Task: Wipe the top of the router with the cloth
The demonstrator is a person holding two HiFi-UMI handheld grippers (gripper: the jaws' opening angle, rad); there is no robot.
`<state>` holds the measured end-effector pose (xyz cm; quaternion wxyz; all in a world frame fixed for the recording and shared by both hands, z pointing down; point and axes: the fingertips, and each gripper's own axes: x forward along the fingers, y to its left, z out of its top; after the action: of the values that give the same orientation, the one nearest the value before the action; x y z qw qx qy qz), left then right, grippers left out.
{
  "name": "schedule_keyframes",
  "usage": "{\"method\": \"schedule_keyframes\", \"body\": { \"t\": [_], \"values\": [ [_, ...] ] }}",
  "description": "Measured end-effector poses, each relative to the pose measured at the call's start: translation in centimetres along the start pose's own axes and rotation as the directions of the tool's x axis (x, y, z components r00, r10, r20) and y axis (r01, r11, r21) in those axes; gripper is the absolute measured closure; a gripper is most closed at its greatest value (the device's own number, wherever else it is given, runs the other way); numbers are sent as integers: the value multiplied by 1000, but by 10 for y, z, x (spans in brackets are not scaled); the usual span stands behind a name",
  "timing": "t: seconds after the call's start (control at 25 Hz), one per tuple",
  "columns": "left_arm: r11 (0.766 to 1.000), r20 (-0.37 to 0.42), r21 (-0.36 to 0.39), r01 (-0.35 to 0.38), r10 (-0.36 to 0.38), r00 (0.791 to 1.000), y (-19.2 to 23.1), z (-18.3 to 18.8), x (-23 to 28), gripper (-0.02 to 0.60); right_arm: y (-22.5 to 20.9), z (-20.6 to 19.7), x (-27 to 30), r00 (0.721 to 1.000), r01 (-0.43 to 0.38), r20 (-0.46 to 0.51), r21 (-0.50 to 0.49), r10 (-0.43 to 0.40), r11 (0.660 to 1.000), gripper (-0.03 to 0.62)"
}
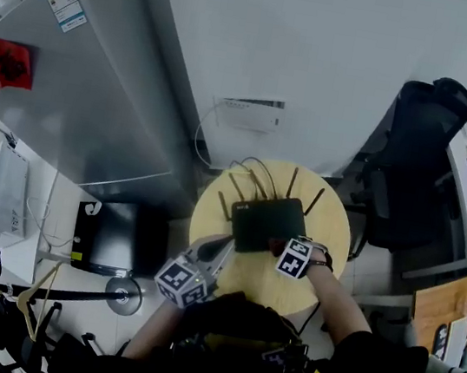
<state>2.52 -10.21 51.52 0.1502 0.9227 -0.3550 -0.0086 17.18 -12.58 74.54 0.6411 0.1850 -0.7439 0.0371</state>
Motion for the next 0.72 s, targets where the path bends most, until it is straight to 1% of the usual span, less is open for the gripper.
{"method": "schedule_keyframes", "body": {
  "t": [0.12, 0.28, 0.36, 0.4, 0.48, 0.56, 0.64, 0.72],
  "values": [
    [1000, -7, -1, 22, -22, 1000, -4, -1, 5, 584, 9, -3, -9, 999, -43, -13, -17, 43, 999, 531],
    [1000, 1, 9, 27, -27, 1000, -7, -1, 10, 584, 26, -19, -15, 993, -111, -38, -114, 108, 987, 531],
    [1000, 5, 11, 22, -22, 1000, -8, 1, 11, 584, 23, -29, -20, 994, -104, -28, -130, 102, 986, 531],
    [1000, 2, 9, 17, -17, 1000, -8, 1, 11, 584, 15, -33, -23, 996, -89, -15, -119, 88, 989, 531],
    [1000, -9, 3, 8, -8, 1000, -7, 0, 10, 584, -7, -45, -25, 998, -55, 7, -44, 56, 997, 531],
    [1000, -13, 1, -2, 2, 1000, -6, -1, 10, 584, -35, -62, -24, 999, -35, 14, 91, 34, 995, 531],
    [1000, -13, -13, -24, 24, 1000, -6, -1, 10, 584, -60, -79, -18, 999, -36, 17, 242, 32, 970, 531],
    [999, -11, -17, -48, 48, 999, -5, -1, 9, 584, -78, -89, -10, 998, -55, 25, 364, 49, 930, 531]
  ]
}}
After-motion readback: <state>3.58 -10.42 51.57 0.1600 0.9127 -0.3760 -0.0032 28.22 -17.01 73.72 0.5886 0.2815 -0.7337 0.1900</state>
